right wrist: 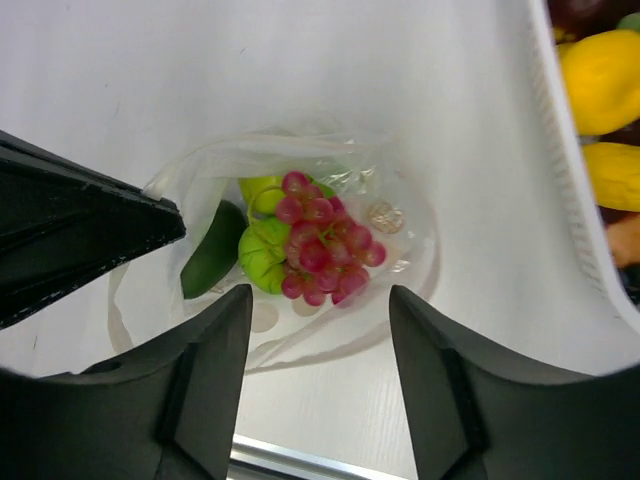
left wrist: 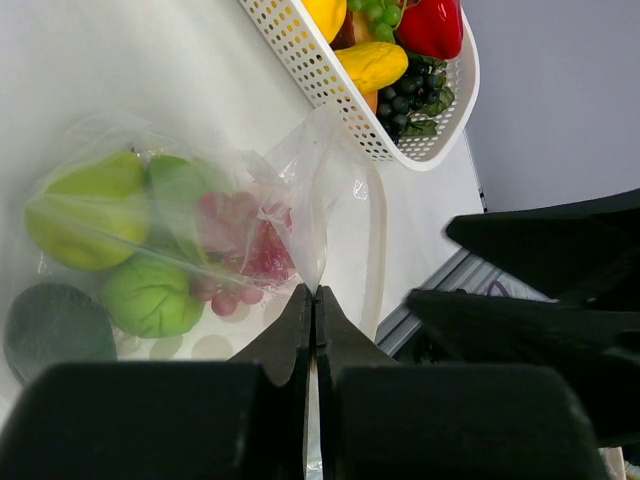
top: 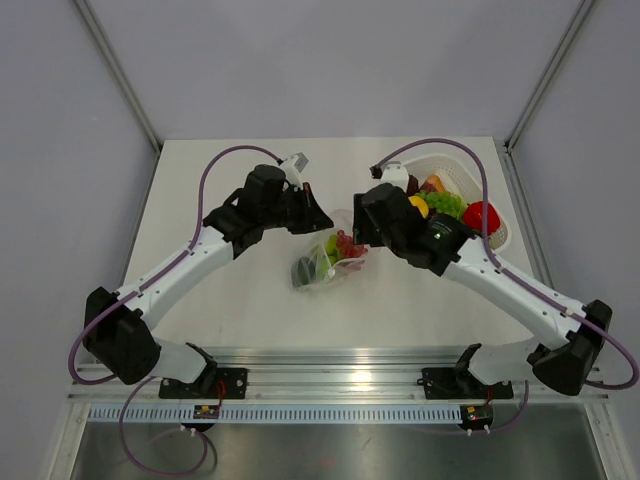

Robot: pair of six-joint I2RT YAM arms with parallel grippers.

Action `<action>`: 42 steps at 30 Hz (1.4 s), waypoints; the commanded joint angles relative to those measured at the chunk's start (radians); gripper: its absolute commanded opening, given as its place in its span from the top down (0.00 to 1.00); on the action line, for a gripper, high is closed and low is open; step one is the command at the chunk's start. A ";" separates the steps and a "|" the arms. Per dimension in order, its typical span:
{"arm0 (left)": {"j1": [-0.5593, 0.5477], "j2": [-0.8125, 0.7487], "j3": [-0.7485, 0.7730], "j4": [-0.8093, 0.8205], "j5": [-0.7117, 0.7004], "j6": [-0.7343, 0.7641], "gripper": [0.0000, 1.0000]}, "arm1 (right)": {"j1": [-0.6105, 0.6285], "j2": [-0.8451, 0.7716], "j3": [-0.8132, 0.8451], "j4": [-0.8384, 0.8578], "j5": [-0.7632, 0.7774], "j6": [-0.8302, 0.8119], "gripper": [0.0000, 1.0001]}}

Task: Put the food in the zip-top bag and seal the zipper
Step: Place the fake fruit in the zipper food storage bag, then pick up the fake fruit from the bin.

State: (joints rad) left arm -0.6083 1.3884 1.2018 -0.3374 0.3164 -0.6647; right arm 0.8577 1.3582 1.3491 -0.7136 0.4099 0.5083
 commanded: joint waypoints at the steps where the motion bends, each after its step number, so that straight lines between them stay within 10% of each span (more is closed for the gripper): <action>1: 0.005 -0.049 0.019 0.063 0.033 -0.013 1.00 | -0.005 -0.091 0.050 -0.061 0.194 -0.019 0.34; 9: 0.007 -0.074 0.028 0.040 0.021 0.002 1.00 | -0.477 -0.174 -0.034 -0.041 -0.059 -0.112 0.05; 13: 0.008 -0.069 0.030 0.032 0.023 0.013 1.00 | -0.722 -0.107 -0.053 0.022 -0.135 -0.149 0.06; 24: 0.008 -0.038 0.042 0.023 0.035 0.027 1.00 | -0.795 0.261 0.125 0.046 -0.039 -0.194 0.44; 42: 0.008 0.011 0.054 0.023 0.055 0.045 1.00 | -0.850 0.645 0.507 -0.135 -0.206 -0.447 0.45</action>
State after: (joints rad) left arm -0.6037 1.3911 1.2064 -0.3576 0.3420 -0.6437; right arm 0.0170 1.9785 1.7935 -0.8078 0.2501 0.1085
